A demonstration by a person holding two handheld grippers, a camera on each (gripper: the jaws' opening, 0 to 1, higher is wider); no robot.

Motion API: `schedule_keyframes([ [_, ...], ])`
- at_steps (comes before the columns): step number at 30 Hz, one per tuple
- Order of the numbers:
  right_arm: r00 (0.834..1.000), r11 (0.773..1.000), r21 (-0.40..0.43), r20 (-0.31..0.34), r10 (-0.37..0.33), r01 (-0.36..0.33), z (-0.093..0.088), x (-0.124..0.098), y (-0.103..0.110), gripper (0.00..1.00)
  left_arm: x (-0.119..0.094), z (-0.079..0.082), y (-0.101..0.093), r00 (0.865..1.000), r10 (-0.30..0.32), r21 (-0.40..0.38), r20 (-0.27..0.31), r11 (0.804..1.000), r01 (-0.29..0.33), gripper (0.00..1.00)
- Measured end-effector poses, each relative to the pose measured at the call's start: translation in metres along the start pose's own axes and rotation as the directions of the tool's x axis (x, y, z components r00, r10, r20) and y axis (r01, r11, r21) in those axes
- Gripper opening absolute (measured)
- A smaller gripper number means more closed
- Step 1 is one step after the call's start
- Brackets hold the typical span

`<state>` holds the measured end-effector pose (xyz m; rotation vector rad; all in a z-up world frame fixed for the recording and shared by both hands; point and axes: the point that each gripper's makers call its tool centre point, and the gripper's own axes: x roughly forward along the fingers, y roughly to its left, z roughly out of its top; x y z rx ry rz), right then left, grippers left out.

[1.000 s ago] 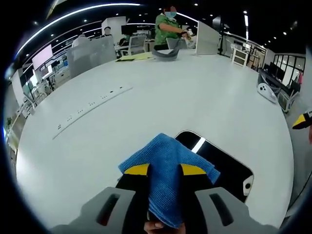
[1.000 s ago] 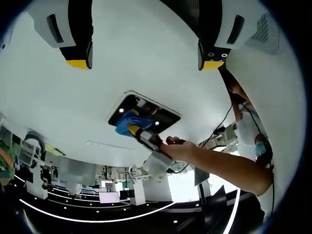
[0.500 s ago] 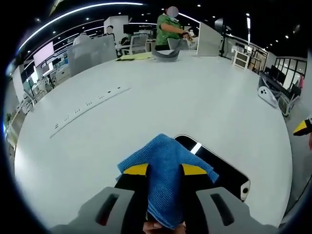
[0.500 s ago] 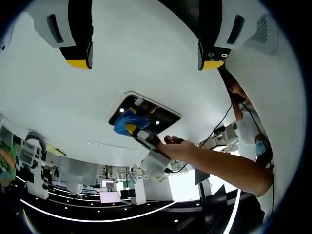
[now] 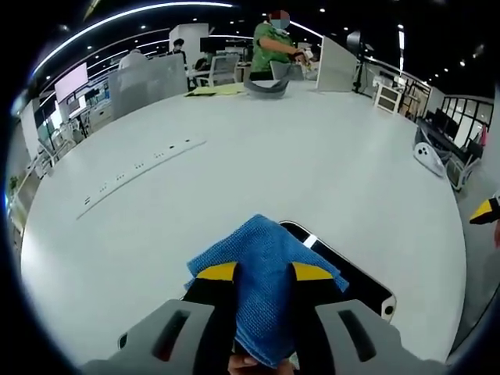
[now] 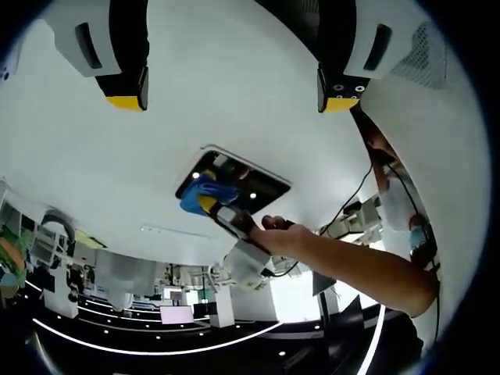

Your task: Wipe the mirror surface with the cleaning cloth until all visible marks leave the cleaned area.

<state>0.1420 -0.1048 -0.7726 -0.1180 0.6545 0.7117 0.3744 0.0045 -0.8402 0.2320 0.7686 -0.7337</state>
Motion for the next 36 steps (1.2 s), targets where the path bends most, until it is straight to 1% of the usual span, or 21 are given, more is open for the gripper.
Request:
schedule_keyframes([
  [25, 1.0, 1.0, 0.01, 0.009, -0.005, 0.005, -0.002, -0.005, -0.002, 0.89, 0.008, 0.007, -0.012, 1.0, -0.005, -0.008, 0.002, 1.0, 0.005, 0.24],
  [36, 1.0, 1.0, 0.014, 0.011, -0.005, 0.005, -0.004, -0.007, -0.002, 0.89, 0.008, 0.007, -0.017, 1.0, -0.013, -0.012, -0.002, 1.0, 0.013, 0.24],
])
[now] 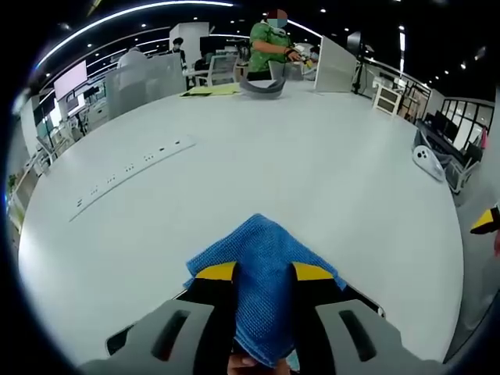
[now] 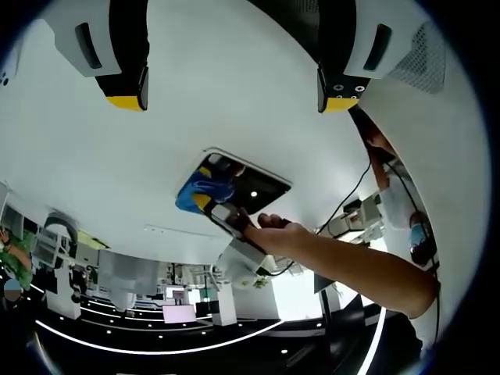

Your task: Wipe the mirror surface with the cleaning cloth until all visible marks leave the cleaned area.

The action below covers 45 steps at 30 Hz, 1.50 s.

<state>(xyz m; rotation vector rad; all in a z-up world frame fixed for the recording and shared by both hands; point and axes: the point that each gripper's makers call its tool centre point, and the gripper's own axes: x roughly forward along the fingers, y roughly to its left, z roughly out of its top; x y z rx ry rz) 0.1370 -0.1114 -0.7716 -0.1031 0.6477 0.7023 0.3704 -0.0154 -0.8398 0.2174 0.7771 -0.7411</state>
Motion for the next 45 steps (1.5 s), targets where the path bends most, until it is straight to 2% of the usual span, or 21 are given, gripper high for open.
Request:
schedule_keyframes([
  [45, 1.0, 1.0, -0.018, 0.0, 0.009, -0.009, 0.002, -0.001, 0.004, 0.89, -0.017, -0.021, -0.026, 0.998, -0.056, 0.051, 0.002, 0.997, 0.056, 0.22],
])
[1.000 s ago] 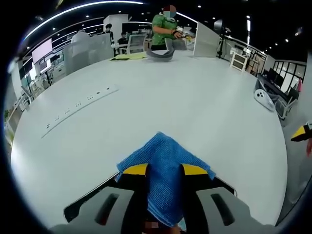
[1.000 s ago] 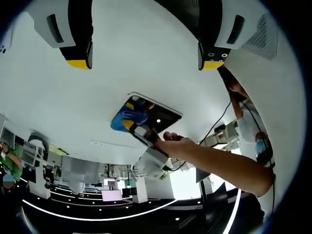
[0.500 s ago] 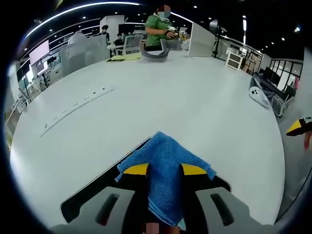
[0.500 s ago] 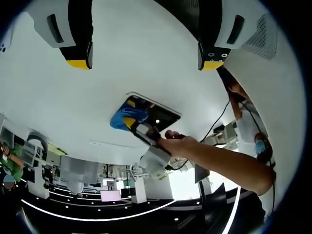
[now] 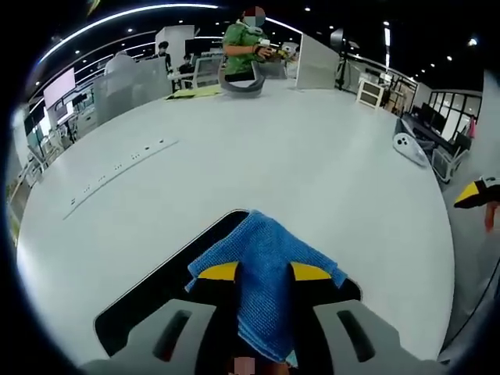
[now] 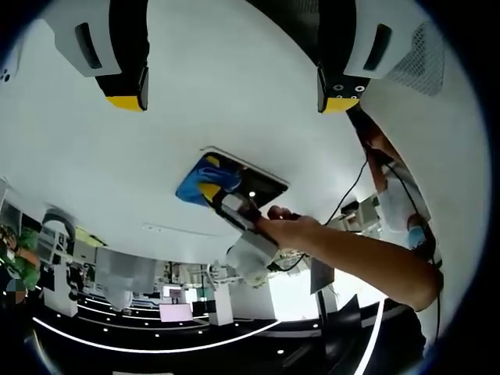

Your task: Wipe the mirror surface with the cleaning cloth until all visible marks leave the cleaned area.

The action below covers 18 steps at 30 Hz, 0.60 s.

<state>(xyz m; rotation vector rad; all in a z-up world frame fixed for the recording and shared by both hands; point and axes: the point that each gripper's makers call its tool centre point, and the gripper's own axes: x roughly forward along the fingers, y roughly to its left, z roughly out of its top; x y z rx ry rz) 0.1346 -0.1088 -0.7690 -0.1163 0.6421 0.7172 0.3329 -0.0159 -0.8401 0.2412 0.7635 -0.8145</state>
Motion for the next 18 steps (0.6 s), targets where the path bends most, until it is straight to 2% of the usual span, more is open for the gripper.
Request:
schedule_keyframes([
  [18, 1.0, 1.0, -0.003, 0.001, 0.0, 0.0, -0.0005, -0.0006, 0.0017, 0.89, -0.0038, -0.0038, 0.002, 1.0, -0.014, 0.024, -0.014, 1.0, 0.014, 0.19],
])
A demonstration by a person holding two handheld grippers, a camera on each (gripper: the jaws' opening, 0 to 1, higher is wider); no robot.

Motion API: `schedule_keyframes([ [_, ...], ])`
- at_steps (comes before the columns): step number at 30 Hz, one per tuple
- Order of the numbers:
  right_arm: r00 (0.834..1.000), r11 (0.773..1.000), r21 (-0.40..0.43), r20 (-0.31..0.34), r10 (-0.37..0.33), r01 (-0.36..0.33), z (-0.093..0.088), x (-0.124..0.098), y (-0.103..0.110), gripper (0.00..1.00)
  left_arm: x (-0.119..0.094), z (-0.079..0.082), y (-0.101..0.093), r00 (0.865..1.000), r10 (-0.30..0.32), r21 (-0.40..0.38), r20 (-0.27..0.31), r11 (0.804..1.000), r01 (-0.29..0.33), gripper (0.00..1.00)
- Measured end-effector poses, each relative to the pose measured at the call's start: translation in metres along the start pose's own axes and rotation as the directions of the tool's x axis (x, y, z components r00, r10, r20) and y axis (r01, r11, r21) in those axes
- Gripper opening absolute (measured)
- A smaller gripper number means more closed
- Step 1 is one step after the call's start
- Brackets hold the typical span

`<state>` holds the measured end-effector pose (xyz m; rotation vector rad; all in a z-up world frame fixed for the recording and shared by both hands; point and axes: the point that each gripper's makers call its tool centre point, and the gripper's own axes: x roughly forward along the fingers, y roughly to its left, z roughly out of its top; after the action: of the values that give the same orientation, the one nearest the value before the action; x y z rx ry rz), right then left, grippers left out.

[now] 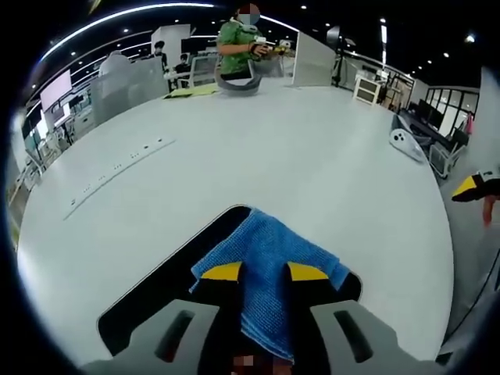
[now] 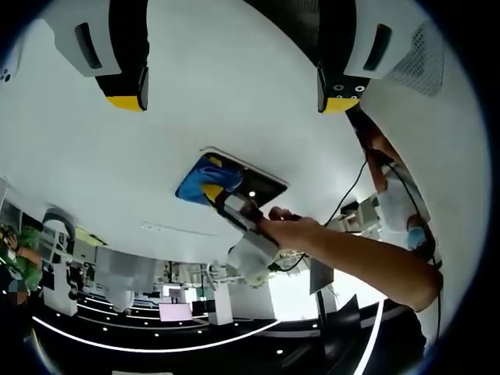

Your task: Wipe the mirror surface with the cleaning cloth until all visible marks leave the cleaned area.

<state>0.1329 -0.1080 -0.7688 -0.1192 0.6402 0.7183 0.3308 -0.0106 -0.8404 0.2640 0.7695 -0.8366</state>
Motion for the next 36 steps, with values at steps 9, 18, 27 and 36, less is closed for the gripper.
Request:
schedule_keyframes([
  [9, 1.0, 1.0, -0.003, -0.002, 0.002, -0.002, 0.001, 0.001, 0.0, 0.89, -0.004, -0.004, 0.002, 1.0, -0.01, 0.007, -0.002, 1.0, 0.01, 0.18],
  [18, 1.0, 1.0, -0.01, -0.004, 0.006, -0.006, 0.003, 0.003, -0.001, 0.89, -0.01, -0.01, 0.005, 1.0, -0.011, 0.019, -0.012, 1.0, 0.011, 0.17],
  [27, 1.0, 1.0, -0.013, -0.006, 0.012, -0.012, 0.003, 0.005, 0.001, 0.89, -0.017, -0.016, 0.011, 1.0, -0.011, 0.029, -0.011, 1.0, 0.011, 0.16],
  [36, 1.0, 1.0, -0.019, -0.004, 0.015, -0.015, 0.006, 0.007, 0.003, 0.89, -0.024, -0.023, 0.018, 1.0, -0.007, 0.027, -0.012, 1.0, 0.007, 0.15],
])
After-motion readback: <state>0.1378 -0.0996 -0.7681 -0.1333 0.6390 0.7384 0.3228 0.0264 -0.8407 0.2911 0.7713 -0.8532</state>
